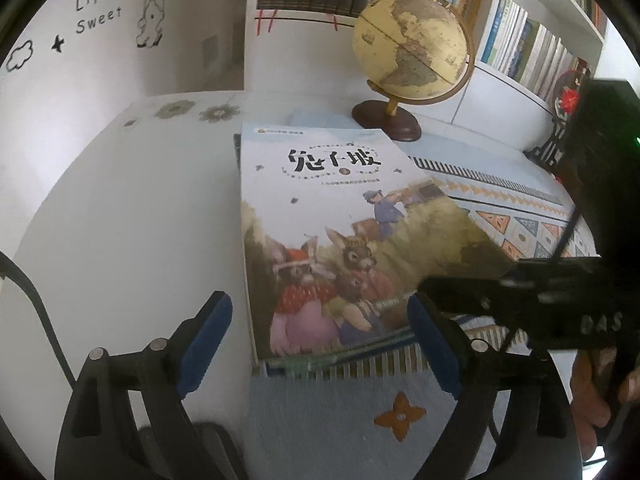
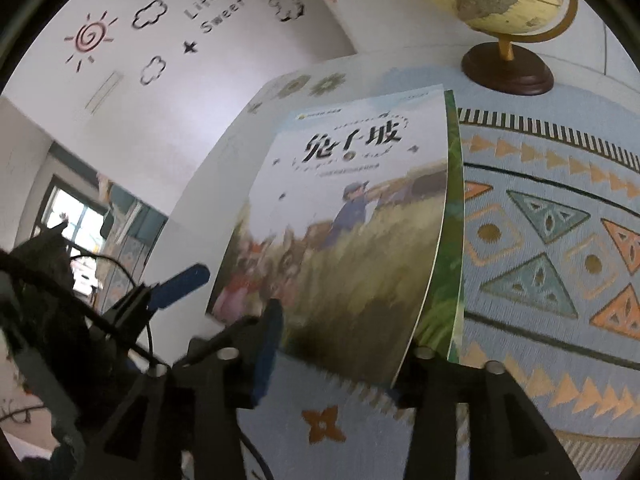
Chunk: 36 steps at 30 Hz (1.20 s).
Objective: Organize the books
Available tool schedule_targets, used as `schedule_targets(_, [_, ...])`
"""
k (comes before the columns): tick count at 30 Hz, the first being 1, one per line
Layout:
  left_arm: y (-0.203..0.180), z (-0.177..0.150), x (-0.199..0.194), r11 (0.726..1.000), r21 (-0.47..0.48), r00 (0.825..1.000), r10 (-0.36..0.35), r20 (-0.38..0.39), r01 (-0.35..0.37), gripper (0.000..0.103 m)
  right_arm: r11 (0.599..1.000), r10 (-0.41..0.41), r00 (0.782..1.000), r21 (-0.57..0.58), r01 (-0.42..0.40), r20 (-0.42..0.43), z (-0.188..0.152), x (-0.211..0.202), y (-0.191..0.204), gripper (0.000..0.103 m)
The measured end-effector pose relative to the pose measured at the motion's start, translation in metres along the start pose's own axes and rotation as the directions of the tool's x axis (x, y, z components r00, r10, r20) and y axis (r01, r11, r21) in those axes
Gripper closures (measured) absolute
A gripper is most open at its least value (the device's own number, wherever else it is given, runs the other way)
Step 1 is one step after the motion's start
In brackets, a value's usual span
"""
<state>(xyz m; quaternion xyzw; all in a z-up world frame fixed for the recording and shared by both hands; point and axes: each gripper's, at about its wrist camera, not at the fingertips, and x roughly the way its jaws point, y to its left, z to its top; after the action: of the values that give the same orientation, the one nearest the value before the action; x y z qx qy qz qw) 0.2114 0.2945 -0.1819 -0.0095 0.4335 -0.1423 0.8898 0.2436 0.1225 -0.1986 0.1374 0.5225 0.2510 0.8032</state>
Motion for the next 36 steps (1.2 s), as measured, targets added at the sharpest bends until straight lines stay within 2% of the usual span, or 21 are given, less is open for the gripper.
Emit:
schedule_targets(2, [-0.007, -0.004, -0.006, 1.000, 0.013, 1.000, 0.026, -0.007, -0.026, 0.014, 1.000, -0.017, 1.000, -0.006, 0.017, -0.014, -0.009, -0.008, 0.000, 0.051])
schedule_targets(5, [-0.024, -0.011, -0.020, 0.998, 0.038, 0.998, 0.051, -0.025, -0.050, 0.014, 0.999, -0.041, 0.999, -0.002, 0.041, -0.008, -0.027, -0.027, -0.005, 0.050])
schedule_targets(9, [-0.049, -0.023, -0.046, 0.997, 0.043, 0.998, 0.063, -0.018, -0.062, 0.014, 0.989, -0.127, 0.992, -0.076, 0.129, 0.027, -0.052, -0.060, 0.007, 0.050])
schedule_targets(13, [-0.069, -0.024, -0.077, 0.994, 0.010, 0.994, 0.109, 0.002, -0.109, 0.014, 0.971, -0.218, 0.972, -0.083, 0.225, 0.086, -0.068, -0.099, 0.019, 0.050])
schedule_targets(16, [-0.087, -0.019, -0.108, 0.985, -0.012, 0.984, 0.173, 0.045, -0.173, 0.014, 0.961, -0.262, 0.953, -0.053, 0.273, 0.155, -0.074, -0.136, 0.026, 0.050])
schedule_targets(19, [-0.109, -0.014, -0.145, 0.973, -0.018, 0.964, 0.230, 0.135, -0.230, 0.007, 0.942, -0.312, 0.912, -0.042, 0.334, 0.265, -0.082, -0.177, 0.044, 0.047])
schedule_targets(20, [-0.117, -0.014, -0.157, 0.963, -0.023, 0.949, 0.269, 0.163, -0.269, 0.001, 0.937, -0.324, 0.901, -0.031, 0.347, 0.288, -0.084, -0.185, 0.049, 0.044])
schedule_targets(21, [-0.123, -0.014, -0.167, 0.953, -0.029, 0.936, 0.301, 0.184, -0.301, 0.000, 0.932, -0.346, 0.884, 0.004, 0.364, 0.315, -0.088, -0.198, 0.053, 0.043])
schedule_targets(23, [-0.131, -0.013, -0.181, 0.940, -0.040, 0.918, 0.341, 0.201, -0.340, 0.000, 0.931, -0.354, 0.873, 0.039, 0.363, 0.335, -0.092, -0.212, 0.059, 0.040])
schedule_targets(26, [-0.137, -0.011, -0.197, 0.925, -0.071, 0.904, 0.380, 0.198, -0.373, 0.000, 0.933, -0.348, 0.863, 0.051, 0.355, 0.366, -0.097, -0.231, 0.066, 0.040])
schedule_targets(30, [-0.138, -0.009, -0.216, 0.912, -0.127, 0.887, 0.408, 0.215, -0.389, 0.000, 0.931, -0.348, 0.846, 0.046, 0.361, 0.405, -0.098, -0.248, 0.075, 0.039])
schedule_targets(33, [-0.138, -0.007, -0.228, 0.901, -0.156, 0.866, 0.433, 0.251, -0.405, 0.000, 0.932, -0.341, 0.834, 0.038, 0.361, 0.433, -0.100, -0.259, 0.081, 0.037])
schedule_targets(36, [-0.136, -0.006, -0.232, 0.903, -0.164, 0.866, 0.428, 0.259, -0.397, 0.000, 0.921, -0.354, 0.818, 0.017, 0.390, 0.453, -0.101, -0.262, 0.089, 0.034])
